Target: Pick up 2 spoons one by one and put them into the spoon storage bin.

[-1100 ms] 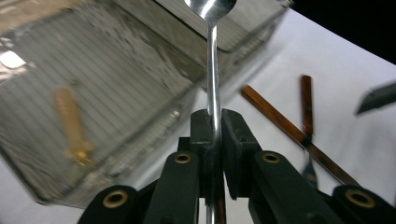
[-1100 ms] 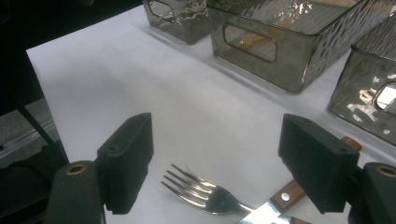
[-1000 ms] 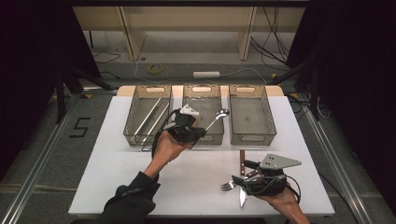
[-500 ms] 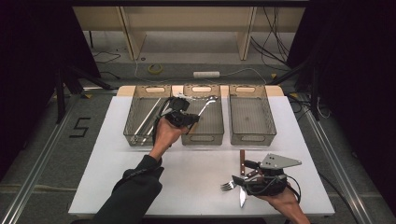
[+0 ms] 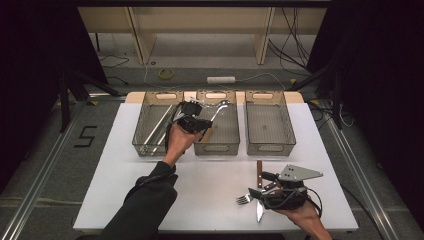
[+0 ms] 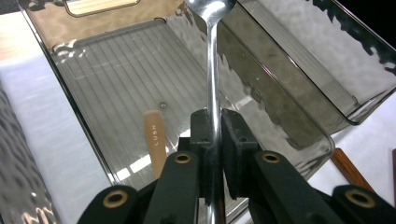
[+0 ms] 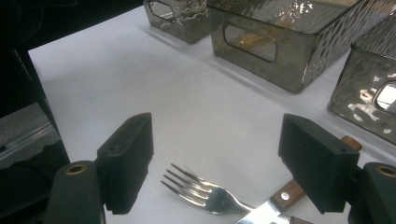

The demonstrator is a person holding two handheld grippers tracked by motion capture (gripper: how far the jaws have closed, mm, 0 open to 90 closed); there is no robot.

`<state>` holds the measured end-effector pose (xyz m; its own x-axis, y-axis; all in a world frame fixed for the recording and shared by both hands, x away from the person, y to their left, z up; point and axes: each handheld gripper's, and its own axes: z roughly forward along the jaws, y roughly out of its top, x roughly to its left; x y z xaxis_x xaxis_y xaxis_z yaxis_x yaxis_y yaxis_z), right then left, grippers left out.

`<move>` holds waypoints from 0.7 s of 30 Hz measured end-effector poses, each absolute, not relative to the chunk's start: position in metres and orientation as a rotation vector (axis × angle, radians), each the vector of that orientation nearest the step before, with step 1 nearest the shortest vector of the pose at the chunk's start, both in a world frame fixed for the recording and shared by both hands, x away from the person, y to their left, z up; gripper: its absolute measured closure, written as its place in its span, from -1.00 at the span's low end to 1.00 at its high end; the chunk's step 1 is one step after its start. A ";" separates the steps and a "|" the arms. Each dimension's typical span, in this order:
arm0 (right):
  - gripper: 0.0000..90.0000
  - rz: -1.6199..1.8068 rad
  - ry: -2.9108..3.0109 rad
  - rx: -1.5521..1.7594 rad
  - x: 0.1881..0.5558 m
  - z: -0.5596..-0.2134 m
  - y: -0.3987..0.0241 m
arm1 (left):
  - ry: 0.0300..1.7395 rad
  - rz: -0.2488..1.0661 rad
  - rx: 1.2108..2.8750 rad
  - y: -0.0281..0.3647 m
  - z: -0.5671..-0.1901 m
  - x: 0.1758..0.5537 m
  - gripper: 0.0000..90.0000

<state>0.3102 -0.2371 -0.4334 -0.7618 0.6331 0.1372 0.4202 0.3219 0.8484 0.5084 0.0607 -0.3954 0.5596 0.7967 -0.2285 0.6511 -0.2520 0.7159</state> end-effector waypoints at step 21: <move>-0.39 1.419 2.370 0.960 0.310 -0.434 -0.237 | 1.216 0.250 2.010 0.057 -0.403 0.527 0.84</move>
